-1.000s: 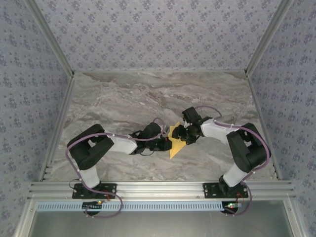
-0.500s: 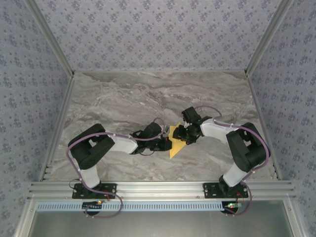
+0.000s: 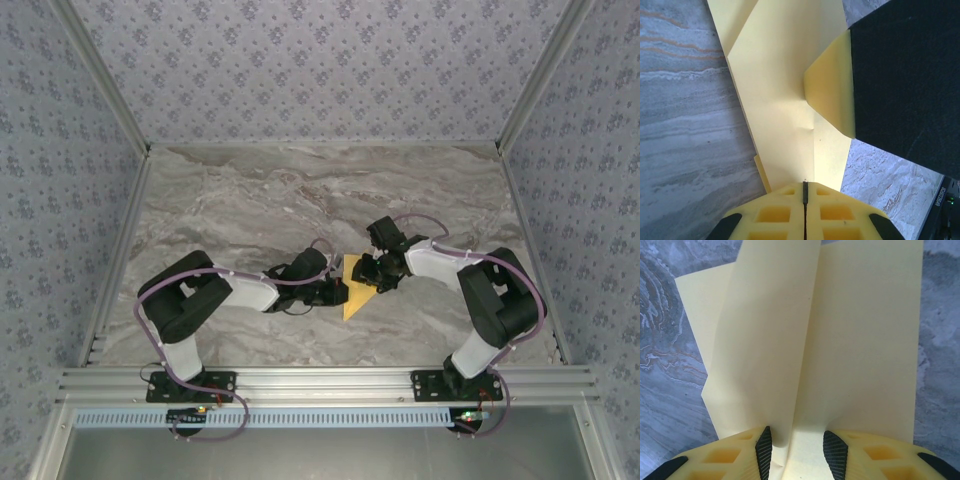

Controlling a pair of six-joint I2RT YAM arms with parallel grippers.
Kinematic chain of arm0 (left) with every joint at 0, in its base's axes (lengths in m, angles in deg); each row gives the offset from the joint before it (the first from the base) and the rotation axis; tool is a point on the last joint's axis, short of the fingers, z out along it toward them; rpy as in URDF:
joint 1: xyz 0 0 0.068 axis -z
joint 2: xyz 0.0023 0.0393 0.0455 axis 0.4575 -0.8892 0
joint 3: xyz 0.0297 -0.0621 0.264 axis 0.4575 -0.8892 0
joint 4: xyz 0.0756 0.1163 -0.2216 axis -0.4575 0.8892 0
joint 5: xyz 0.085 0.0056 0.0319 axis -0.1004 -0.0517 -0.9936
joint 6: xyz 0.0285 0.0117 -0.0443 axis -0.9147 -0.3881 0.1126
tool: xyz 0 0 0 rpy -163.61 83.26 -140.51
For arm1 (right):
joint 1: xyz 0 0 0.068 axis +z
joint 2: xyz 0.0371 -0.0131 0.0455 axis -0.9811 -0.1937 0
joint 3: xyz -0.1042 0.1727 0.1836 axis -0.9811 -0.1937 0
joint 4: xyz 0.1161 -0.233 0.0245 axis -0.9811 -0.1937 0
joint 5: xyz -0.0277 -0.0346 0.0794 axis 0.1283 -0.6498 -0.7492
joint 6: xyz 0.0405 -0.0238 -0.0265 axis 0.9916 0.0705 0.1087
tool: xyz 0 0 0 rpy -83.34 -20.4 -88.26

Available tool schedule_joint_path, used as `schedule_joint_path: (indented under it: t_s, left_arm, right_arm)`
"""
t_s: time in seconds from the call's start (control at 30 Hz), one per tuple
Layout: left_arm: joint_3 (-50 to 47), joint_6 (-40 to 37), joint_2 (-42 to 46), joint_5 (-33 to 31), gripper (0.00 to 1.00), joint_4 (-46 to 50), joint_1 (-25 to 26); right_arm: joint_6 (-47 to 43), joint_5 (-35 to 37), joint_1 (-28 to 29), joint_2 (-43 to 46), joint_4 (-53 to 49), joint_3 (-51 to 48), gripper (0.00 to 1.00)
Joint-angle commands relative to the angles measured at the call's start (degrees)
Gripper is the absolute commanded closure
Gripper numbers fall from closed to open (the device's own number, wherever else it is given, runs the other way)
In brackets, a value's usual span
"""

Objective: Fold a paper plane with a square sheet of paper (pick it up from the middle)

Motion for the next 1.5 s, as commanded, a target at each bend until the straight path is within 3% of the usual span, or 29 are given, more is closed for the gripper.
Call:
schedule_joint_path:
  t_s: [0.0, 0.97, 1.47]
  left_arm:
    - [1.4, -0.9, 0.0, -0.3, 0.91, 0.7, -0.2]
    - [2.6, -0.9, -2.0, -0.4, 0.95, 5.1, -0.3]
    - [3.1, -1.6, 6.5, -1.3, 0.93, 5.8, -1.7]
  right_arm:
    - [0.7, 9.6, 0.0, -6.9, -5.3, -4.0, 0.59]
    - [0.6, 10.4, 1.0, -9.3, -5.8, -3.3, 0.65]
    - [0.6, 12.0, 2.1, -10.9, -6.5, -2.2, 0.64]
